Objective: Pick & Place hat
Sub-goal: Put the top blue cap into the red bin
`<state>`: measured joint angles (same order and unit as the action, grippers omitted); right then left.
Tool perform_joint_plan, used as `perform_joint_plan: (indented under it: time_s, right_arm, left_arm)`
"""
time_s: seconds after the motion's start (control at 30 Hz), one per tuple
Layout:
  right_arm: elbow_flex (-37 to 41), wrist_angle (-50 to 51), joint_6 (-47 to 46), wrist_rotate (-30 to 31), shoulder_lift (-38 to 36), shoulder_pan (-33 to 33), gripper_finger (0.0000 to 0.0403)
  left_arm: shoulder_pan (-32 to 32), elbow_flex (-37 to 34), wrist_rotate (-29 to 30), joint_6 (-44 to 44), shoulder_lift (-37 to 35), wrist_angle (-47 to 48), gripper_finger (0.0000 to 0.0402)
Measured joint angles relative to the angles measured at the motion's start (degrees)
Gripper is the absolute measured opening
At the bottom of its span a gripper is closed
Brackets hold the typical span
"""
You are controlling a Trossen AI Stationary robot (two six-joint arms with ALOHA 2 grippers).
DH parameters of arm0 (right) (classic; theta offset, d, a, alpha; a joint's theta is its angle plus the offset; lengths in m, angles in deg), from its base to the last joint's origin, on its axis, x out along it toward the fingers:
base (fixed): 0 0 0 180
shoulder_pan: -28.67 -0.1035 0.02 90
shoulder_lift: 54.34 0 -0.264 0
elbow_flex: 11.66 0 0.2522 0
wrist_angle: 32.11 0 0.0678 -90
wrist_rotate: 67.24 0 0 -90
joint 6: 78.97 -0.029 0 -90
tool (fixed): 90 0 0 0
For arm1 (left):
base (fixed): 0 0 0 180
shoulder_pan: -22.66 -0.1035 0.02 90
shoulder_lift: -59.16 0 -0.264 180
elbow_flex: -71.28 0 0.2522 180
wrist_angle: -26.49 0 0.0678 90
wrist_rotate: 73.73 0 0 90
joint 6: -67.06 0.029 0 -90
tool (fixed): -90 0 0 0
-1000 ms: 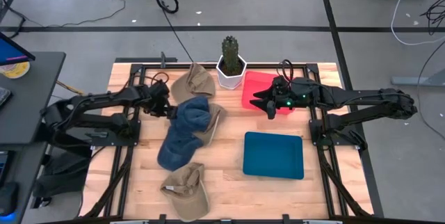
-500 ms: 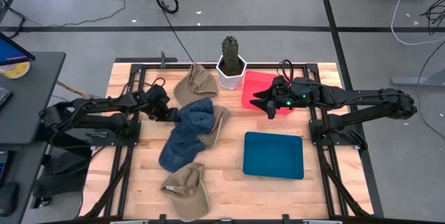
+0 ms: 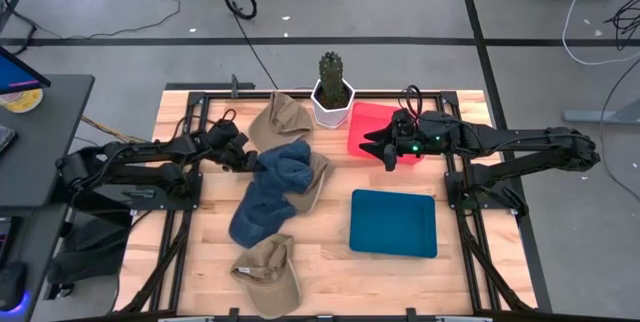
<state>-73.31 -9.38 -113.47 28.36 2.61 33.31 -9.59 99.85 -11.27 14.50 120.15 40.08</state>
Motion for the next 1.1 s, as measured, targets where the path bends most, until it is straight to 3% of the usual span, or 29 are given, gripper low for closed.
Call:
perform_joint_plan:
  time_s: [0.2,0.5,0.87,1.1]
  right_arm:
    - [0.0,0.0,0.0,0.0,0.0,0.0,0.024]
    - [0.0,0.0,0.5,0.0,0.0,0.0,0.024]
    - [0.0,0.0,1.0,0.1,0.0,0.0,0.024]
    - [0.0,0.0,0.5,2.5,0.0,0.0,0.024]
  left_arm:
    - [0.0,0.0,-0.9,-0.9,0.0,0.0,0.0217]
    - [-0.1,0.2,-4.8,-1.2,-1.3,-4.9,0.0023]
    - [0.0,4.8,-7.2,-2.3,-9.6,-9.2,0.0012]
    - [0.0,7.8,-13.6,-2.3,-14.2,-9.4,0.0015]
